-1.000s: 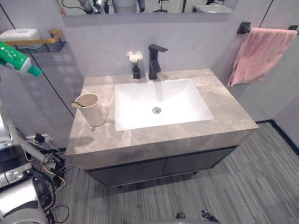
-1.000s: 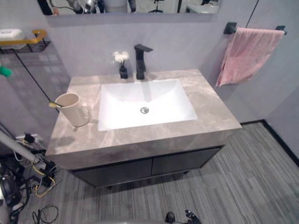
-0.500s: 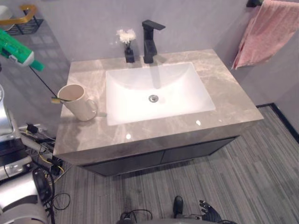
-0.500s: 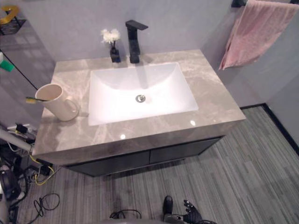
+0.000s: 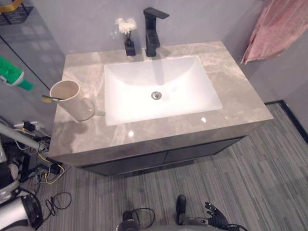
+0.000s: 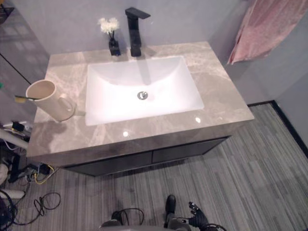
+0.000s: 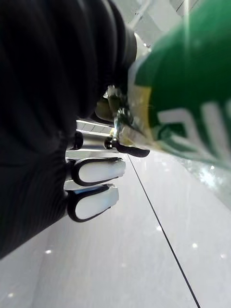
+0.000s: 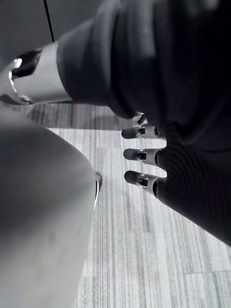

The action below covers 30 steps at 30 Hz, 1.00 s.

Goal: Organize washtable

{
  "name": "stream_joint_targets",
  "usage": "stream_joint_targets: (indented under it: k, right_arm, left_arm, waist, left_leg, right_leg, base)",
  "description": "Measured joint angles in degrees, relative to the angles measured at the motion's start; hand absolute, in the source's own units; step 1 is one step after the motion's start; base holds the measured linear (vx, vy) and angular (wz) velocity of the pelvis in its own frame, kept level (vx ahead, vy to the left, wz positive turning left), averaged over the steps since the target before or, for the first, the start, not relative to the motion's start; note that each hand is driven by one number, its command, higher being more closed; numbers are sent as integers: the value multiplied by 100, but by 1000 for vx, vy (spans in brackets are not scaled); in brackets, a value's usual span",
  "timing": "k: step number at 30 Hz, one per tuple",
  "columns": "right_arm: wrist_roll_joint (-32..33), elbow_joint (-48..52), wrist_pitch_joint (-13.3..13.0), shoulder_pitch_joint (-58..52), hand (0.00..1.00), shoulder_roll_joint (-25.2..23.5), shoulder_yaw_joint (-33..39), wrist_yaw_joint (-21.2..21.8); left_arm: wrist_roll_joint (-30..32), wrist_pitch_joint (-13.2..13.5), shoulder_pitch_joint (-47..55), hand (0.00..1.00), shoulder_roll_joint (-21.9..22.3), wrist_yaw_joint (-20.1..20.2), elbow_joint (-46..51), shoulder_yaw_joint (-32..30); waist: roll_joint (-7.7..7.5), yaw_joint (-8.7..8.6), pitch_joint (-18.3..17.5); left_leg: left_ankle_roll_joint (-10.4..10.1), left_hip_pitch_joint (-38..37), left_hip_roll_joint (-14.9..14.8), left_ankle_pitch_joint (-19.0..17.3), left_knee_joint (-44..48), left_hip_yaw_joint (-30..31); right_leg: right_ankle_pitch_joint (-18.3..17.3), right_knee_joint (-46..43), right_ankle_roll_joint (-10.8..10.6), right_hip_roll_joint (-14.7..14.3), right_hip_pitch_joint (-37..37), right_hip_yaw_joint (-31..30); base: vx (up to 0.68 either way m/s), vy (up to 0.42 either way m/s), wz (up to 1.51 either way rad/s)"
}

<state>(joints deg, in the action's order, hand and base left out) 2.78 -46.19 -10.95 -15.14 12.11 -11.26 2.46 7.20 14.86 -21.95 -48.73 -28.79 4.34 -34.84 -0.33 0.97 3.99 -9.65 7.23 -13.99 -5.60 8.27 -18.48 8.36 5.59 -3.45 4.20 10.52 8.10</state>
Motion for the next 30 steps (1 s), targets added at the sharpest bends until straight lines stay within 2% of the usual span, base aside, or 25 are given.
stream_joint_targets:
  k: [4, 14, 20, 24, 25, 30]
  right_arm:
    - [0, 54, -16, 2, 0, 8, 2, 1]
    - [0, 245, -128, 4, 0, -22, 115, 0]
    - [-2, 280, -141, 1, 0, -67, 118, 1]
    - [-3, 333, -143, -27, 0, -62, 115, 7]
    - [-3, 404, -145, -49, 0, -61, 114, 10]
    - [0, 505, -156, -49, 0, -61, 73, 15]
  left_arm:
    - [2, 131, 241, 100, 1, -37, 59, -280]
    - [16, 112, 270, 100, 144, -286, 62, -408]
    - [204, -167, -223, 100, 156, -397, 61, -333]
    - [255, -223, -609, 100, 155, -418, 60, -82]
    - [254, -227, -825, 100, 154, -421, 60, 15]
    - [255, -314, -1100, 100, 151, -462, 28, 189]
  waist:
    - [-13, 11, 98]
    - [-107, 12, 427]
    - [-217, 40, 514]
    - [-236, 99, 528]
    - [-279, 143, 546]
    - [-341, 139, 598]
  left_leg:
    - [0, 6, -3, 0, 19, 15]
    - [1, 209, -70, -3, 198, 121]
    - [-32, 325, -208, -23, 298, 121]
    - [-72, 387, -257, -59, 387, 122]
    - [-77, 437, -283, -63, 417, 115]
    - [-78, 498, -315, -63, 473, 125]
  right_leg:
    - [-1, 0, 2, -3, -5, 4]
    - [47, -2, 60, -44, 106, 73]
    - [72, -2, 97, -169, 193, 44]
    - [84, -2, 113, -203, 226, 27]
    - [101, -2, 137, -224, 273, 11]
    - [124, -2, 166, -252, 308, 6]
  base:
    - [0, 0, 0]
    - [-2, -23, 3]
    - [8, -45, -5]
    - [14, -19, -3]
    - [5, -20, -6]
    - [1, -24, -2]
